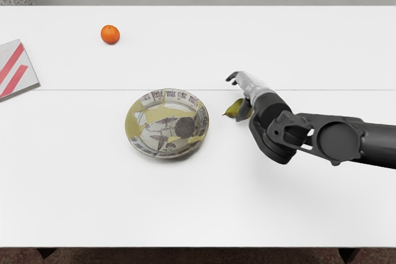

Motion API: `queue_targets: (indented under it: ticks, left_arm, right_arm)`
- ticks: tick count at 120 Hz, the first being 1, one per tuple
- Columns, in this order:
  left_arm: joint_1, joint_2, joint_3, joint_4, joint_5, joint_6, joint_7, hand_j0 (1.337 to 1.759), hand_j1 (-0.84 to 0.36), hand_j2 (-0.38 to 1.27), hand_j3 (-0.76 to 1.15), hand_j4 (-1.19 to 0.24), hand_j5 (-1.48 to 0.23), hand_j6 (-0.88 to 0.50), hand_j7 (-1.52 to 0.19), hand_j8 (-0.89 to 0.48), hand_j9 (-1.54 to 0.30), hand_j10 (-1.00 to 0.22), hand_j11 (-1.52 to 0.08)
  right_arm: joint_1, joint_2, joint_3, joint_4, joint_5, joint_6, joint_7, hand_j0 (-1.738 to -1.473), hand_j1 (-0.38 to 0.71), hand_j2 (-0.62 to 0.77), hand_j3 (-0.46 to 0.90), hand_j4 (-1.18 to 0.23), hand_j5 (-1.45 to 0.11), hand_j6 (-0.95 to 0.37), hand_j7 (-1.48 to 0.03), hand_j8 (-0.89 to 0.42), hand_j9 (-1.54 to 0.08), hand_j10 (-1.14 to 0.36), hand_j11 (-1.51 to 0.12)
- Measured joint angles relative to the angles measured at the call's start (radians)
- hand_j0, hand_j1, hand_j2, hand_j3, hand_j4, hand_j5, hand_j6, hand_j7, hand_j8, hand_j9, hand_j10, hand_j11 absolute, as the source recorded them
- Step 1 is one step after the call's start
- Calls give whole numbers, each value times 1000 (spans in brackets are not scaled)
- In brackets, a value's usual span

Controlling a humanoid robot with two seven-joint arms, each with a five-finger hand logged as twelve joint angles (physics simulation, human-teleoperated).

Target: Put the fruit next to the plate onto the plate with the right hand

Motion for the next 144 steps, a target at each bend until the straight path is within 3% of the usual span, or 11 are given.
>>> queue_targets:
  ticks: [103,144]
  left_arm:
    - [0,0,0,0,0,0,0,1658,347,0,0,-2,-2,-2,-2,-2,-2,-2,-2]
    - [0,0,0,0,0,0,0,1658,347,0,0,-2,-2,-2,-2,-2,-2,-2,-2]
  right_arm:
    - [-8,-7,4,2,2,1,-1,-1658,190,-49,0,-455,-594,-457,-593,-456,-594,-456,-594]
    - [-9,-6,5,3,2,2,-3,-1656,264,68,0,-534,-688,-462,-689,-413,-685,-536,-682]
